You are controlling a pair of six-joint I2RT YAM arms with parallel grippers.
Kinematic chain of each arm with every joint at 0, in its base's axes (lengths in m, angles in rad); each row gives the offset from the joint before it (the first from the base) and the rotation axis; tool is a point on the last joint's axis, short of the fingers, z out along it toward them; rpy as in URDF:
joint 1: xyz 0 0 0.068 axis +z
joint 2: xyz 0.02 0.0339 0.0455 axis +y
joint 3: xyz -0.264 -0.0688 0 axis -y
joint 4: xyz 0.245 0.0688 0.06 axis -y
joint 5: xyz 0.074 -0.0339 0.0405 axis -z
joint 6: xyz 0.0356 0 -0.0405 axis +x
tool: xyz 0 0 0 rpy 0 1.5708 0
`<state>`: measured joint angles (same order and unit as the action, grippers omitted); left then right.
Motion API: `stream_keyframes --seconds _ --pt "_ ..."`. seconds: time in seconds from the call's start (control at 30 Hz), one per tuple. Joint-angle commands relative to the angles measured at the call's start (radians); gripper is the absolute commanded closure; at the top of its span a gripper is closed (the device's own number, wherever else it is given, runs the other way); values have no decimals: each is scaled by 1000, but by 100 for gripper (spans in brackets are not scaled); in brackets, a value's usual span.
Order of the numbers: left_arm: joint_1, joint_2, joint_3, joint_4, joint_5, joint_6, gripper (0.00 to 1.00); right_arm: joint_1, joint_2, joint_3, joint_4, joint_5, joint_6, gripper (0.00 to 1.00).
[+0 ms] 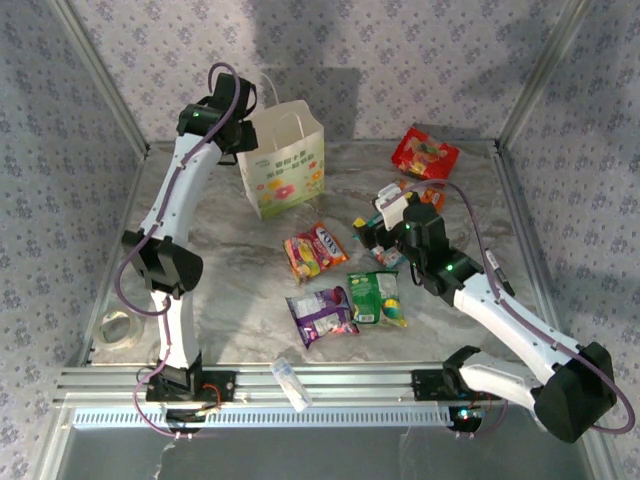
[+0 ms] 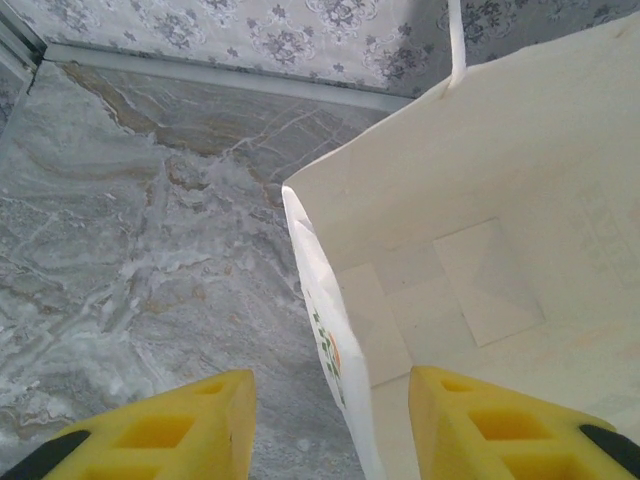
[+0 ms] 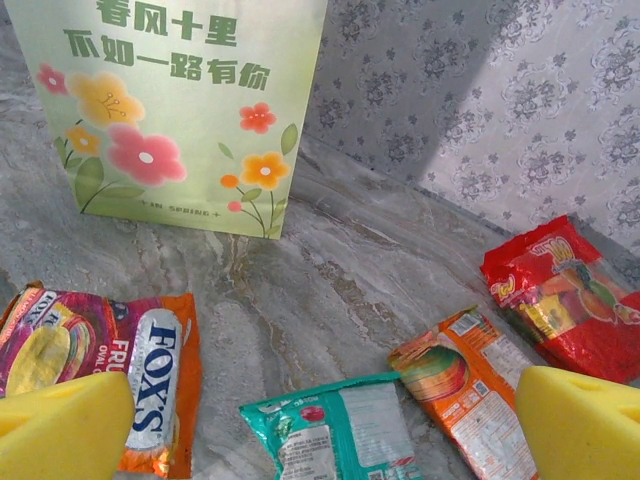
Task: Place the snacks into the paper bag
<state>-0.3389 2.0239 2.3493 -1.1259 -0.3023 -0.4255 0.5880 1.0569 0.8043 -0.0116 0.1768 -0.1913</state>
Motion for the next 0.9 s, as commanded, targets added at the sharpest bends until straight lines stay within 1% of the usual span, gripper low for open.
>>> stream_keyframes --seconds 0.0,0.17,0.3,0.4,0.47,0.53,0.6,0.67,0.73,0.87 --pt "14 28 13 -12 15 -22 56 9 -6 26 -11 12 -22 0" --pt "21 50 9 5 30 -27 57 11 1 29 -10 12 -25 0" --pt "25 61 8 11 30 -32 60 14 2 28 -9 16 -27 0" --pt "28 69 6 2 34 -32 66 15 2 28 -12 19 -28 0" --pt "29 70 3 -6 31 -32 74 16 2 27 -13 18 -28 0" --pt "32 60 -9 -4 23 -30 84 17 4 29 -12 17 -28 0" --pt "34 41 -34 5 15 -27 90 19 6 30 -13 16 -28 0" --pt "37 17 -60 9 4 -27 93 21 6 31 -13 16 -28 0" --pt "41 -15 -92 14 -5 -25 100 22 6 31 -12 16 -25 0" --pt "45 -82 -146 14 -12 -22 100 27 8 31 -10 11 -23 0"
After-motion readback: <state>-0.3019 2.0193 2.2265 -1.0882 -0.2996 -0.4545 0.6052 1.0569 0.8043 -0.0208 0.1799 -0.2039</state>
